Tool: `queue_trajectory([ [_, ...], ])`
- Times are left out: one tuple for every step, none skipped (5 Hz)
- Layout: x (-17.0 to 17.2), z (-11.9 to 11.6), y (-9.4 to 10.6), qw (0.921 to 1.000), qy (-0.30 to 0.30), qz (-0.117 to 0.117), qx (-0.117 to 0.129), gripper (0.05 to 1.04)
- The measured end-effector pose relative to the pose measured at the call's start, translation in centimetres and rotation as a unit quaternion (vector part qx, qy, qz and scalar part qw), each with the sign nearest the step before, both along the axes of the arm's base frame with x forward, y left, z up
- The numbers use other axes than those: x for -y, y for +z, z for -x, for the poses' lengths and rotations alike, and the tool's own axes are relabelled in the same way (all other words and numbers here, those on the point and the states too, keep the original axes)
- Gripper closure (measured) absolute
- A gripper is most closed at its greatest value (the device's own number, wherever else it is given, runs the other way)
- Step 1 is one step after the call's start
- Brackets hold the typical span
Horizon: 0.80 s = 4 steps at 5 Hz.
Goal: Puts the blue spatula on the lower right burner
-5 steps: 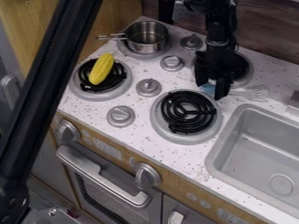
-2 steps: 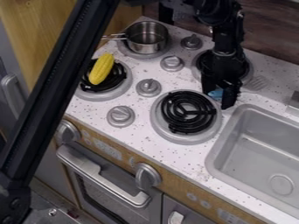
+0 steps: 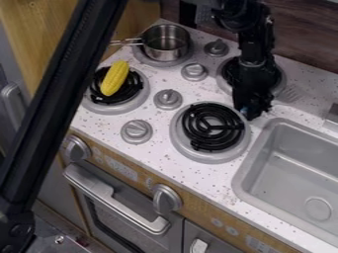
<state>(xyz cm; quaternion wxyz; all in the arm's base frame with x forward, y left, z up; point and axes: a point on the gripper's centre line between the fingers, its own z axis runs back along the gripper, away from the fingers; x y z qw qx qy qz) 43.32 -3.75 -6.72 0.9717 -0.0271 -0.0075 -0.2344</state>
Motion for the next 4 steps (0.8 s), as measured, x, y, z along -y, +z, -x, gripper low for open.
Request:
queue_trajectory([
  [0.8,0.8,0.4,0.9998,-0.012,0.008,0.013,0.782],
  [0.3,2.1,4.3,0.999,-0.011,0.01,0.042,0.785],
  [-3.3,3.4,5.9,0.998,0.042,0.0,0.048,0.787],
  [-8.0,5.7,4.6,0.9937,0.108,-0.027,0.008,0.787],
])
